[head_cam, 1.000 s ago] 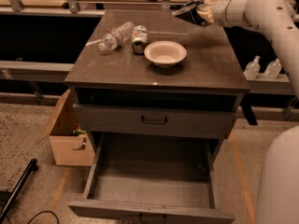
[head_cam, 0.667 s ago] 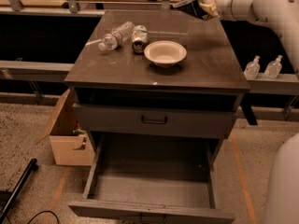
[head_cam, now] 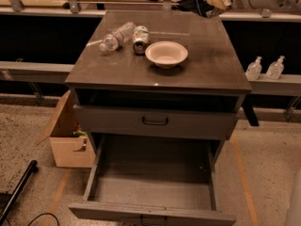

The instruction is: Place blue chip bag into paper bowl

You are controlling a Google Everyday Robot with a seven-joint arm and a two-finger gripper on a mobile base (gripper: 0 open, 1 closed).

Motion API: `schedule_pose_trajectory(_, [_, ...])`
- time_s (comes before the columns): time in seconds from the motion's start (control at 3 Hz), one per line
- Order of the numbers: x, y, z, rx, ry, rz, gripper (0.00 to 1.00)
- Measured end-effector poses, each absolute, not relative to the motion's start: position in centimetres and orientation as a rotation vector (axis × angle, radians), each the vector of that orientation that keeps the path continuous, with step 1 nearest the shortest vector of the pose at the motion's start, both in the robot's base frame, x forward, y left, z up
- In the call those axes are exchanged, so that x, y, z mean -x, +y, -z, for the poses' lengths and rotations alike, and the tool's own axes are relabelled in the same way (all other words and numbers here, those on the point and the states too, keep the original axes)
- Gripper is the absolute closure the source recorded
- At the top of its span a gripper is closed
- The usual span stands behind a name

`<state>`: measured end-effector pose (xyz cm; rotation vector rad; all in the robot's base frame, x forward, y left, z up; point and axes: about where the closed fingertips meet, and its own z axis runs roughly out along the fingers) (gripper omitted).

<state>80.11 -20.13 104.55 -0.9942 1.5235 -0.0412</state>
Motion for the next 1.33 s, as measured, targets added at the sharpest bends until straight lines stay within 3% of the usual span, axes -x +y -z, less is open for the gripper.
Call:
schedule_pose_trajectory(0.67, [-74.0, -17.1, -106.1, 1.102, 1.587, -0.235, 1.0])
schedule_pose_trajectory(1.33, [-73.4, -11.6, -102.2, 1.22, 1.513, -0.378, 1.0])
